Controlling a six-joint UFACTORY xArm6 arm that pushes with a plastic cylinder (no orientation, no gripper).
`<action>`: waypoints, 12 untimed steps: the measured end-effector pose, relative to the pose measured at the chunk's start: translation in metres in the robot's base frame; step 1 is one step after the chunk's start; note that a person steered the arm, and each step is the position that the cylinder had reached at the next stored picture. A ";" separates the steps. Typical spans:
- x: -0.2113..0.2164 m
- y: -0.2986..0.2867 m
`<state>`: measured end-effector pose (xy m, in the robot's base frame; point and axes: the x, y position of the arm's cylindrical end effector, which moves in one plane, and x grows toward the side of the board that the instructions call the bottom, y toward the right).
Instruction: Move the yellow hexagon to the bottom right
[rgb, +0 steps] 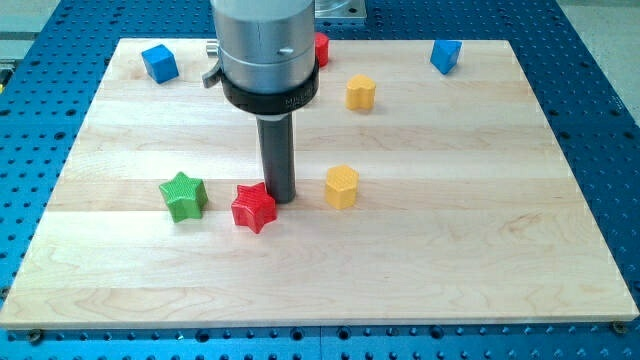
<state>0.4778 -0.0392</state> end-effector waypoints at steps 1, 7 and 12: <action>0.001 0.052; -0.003 0.247; -0.006 0.265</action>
<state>0.4716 0.2256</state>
